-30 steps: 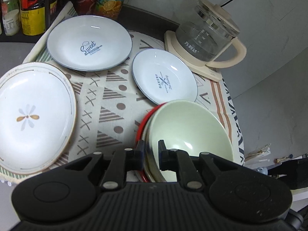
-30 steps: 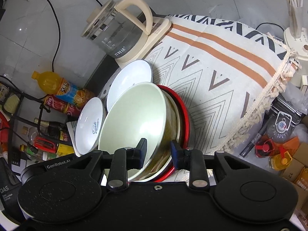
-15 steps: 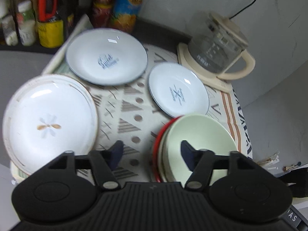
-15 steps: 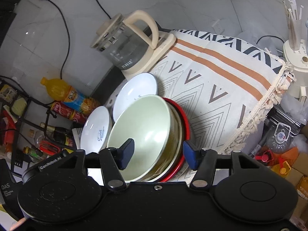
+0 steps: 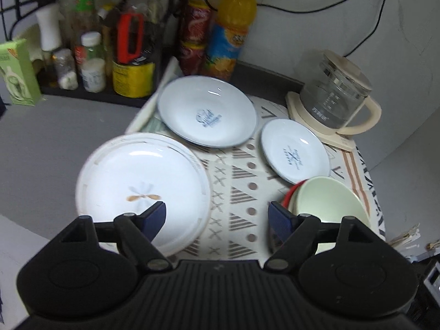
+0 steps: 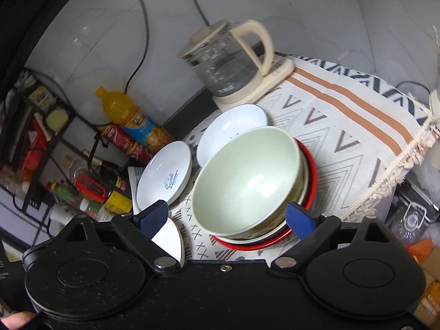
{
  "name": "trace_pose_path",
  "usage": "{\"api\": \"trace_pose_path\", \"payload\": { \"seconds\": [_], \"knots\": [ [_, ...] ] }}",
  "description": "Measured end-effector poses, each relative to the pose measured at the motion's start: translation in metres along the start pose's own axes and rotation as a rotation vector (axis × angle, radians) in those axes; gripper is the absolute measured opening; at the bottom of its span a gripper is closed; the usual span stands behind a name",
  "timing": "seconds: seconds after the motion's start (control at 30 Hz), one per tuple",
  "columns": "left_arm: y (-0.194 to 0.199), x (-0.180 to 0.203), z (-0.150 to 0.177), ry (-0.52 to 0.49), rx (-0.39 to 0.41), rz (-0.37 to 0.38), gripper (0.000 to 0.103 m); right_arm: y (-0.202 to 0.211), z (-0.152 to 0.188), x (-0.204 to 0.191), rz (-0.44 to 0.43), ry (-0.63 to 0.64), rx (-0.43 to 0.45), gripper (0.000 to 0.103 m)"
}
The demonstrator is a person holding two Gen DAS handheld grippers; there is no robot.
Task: Organize plates and bowls
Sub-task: 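Open both grippers and release the small green bowl, then move both grippers toward the large white flower plate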
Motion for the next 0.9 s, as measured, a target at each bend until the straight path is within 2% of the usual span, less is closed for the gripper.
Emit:
{"api": "trace_pose_path", "payload": {
  "seconds": [0.23,0.33,0.47,0.63,0.7,0.77,0.9],
  "knots": [
    [0.015,-0.030,0.006,0.029,0.020,-0.039,0.080,-0.007,0.013,-0.024,0.013,0.094,-0.030,0.096],
    [0.017,-0.041,0.008,0.050,0.018,-0.034,0.080,-0.008,0.017,-0.035,0.022,0.139,-0.017,0.096],
    [0.022,-0.052,0.009,0.046,0.042,-0.041,0.087,-0.011,0.018,-0.049,0.032,0.188,-0.013,0.096],
    [0.021,-0.069,0.007,0.065,0.023,-0.013,0.090,-0.023,0.019,-0.064,0.043,0.236,-0.045,0.097],
    [0.020,-0.077,0.005,0.069,0.025,-0.018,0.096,-0.027,0.020,-0.073,0.058,0.273,-0.050,0.103],
    [0.019,-0.084,0.003,0.071,0.031,-0.021,0.102,-0.031,0.020,-0.081,0.069,0.305,-0.055,0.103],
    [0.015,-0.097,-0.003,0.058,0.023,-0.027,0.103,-0.043,0.019,-0.096,0.075,0.336,-0.078,0.103]
  ]
}}
Point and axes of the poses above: each gripper's, at about its wrist camera, not at the fingertips, and y roughly against the way its jaws point, x to its right, z to its underside, the point moved 4 cm from there along -y, roughly the way its jaws point, and after that the axes turned 12 degrees about -x, right-handed, at the moved point
